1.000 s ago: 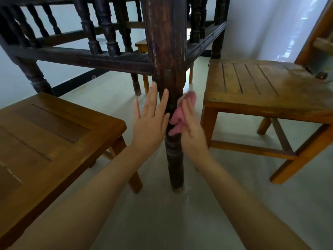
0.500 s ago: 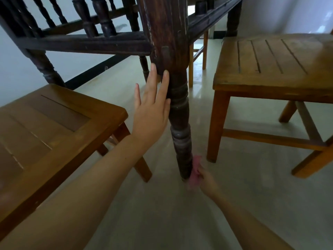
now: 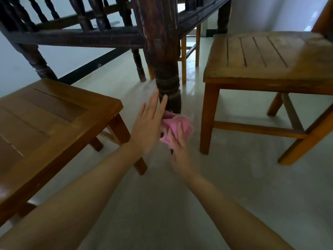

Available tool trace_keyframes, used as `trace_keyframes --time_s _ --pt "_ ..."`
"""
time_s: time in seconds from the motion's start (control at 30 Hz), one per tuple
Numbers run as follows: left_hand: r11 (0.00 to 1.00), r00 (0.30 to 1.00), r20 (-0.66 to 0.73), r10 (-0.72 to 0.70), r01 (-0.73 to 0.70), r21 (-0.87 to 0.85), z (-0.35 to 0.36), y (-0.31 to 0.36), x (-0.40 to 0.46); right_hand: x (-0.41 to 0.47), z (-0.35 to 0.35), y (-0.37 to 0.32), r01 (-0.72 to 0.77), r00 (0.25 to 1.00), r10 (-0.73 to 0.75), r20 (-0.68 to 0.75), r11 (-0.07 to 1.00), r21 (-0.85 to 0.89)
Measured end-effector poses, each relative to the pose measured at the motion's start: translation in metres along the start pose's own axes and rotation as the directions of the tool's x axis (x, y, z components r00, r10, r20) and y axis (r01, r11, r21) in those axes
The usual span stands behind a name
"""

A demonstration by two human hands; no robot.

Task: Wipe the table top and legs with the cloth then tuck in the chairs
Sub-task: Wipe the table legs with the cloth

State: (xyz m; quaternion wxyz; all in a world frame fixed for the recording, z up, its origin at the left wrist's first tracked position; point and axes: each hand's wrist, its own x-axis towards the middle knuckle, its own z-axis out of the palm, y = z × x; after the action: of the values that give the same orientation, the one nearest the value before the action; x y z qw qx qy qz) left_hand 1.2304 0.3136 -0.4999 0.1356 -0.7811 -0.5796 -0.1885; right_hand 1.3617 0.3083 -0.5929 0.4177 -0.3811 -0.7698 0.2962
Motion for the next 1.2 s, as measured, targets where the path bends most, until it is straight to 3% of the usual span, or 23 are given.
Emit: trace_keyframes --time_s 0.1,0.23,0.27,0.3,0.37,0.43,0.47,0.53,0.67,0.77,0.9,1.03,1.2 --pt "1.000 1.000 0.018 0.007 -0.007 0.008 -0.008 -0.006 0.002 -0.032 0.011 0.040 -0.238 0.962 0.225 0.154 0.969 0.067" --pt "1.000 1.000 0.006 -0.020 0.020 -0.014 -0.008 -0.002 0.001 -0.056 0.021 0.080 -0.450 0.880 0.444 0.169 0.893 0.001" --pt "0.999 1.000 0.007 -0.029 0.029 -0.033 -0.007 0.000 0.000 -0.058 0.026 0.087 -0.519 0.846 0.506 0.168 0.853 0.046" --pt "0.998 0.999 0.006 -0.035 0.035 -0.048 -0.005 0.003 0.000 -0.058 0.031 0.094 -0.630 0.776 0.610 0.161 0.760 0.158" --pt "0.996 0.999 -0.006 -0.047 0.046 -0.070 -0.005 0.006 0.000 -0.060 0.035 0.102 -0.786 0.618 0.746 0.249 0.582 0.207" --pt "0.996 0.999 -0.015 -0.052 0.051 -0.071 -0.006 0.008 0.000 -0.066 0.029 0.107 -0.807 0.579 0.766 0.279 0.587 0.061" --pt "0.997 0.999 -0.011 -0.052 0.051 -0.066 -0.007 0.008 0.000 -0.068 0.019 0.104 -0.795 0.588 0.756 0.288 0.606 0.033" --pt "0.997 0.998 0.011 -0.057 0.057 -0.060 -0.009 0.008 0.000 -0.064 0.002 0.092 -0.791 0.607 0.734 0.306 0.593 0.148" --pt "0.993 0.995 0.028 -0.099 0.100 -0.057 -0.014 0.012 -0.001 -0.037 -0.034 0.064 -0.681 0.728 0.657 0.196 0.726 0.098" --pt "0.975 0.984 0.058 -0.171 0.177 -0.132 -0.015 0.016 -0.015 -0.017 -0.061 0.034 -0.626 0.774 0.604 0.187 0.775 0.088" --pt "0.922 0.944 0.224 -0.243 0.297 -0.249 -0.001 0.018 -0.049 -0.003 -0.083 -0.007 -0.551 0.830 0.534 0.162 0.830 0.085" --pt "0.862 0.895 0.328 -0.303 0.404 -0.305 -0.010 0.019 -0.058 0.003 -0.094 -0.040 -0.506 0.859 0.495 0.130 0.859 0.078" --pt "0.789 0.816 0.496 -0.298 0.502 -0.353 -0.084 0.031 -0.048 0.011 -0.123 -0.112 -0.552 0.827 0.539 0.158 0.833 0.050"
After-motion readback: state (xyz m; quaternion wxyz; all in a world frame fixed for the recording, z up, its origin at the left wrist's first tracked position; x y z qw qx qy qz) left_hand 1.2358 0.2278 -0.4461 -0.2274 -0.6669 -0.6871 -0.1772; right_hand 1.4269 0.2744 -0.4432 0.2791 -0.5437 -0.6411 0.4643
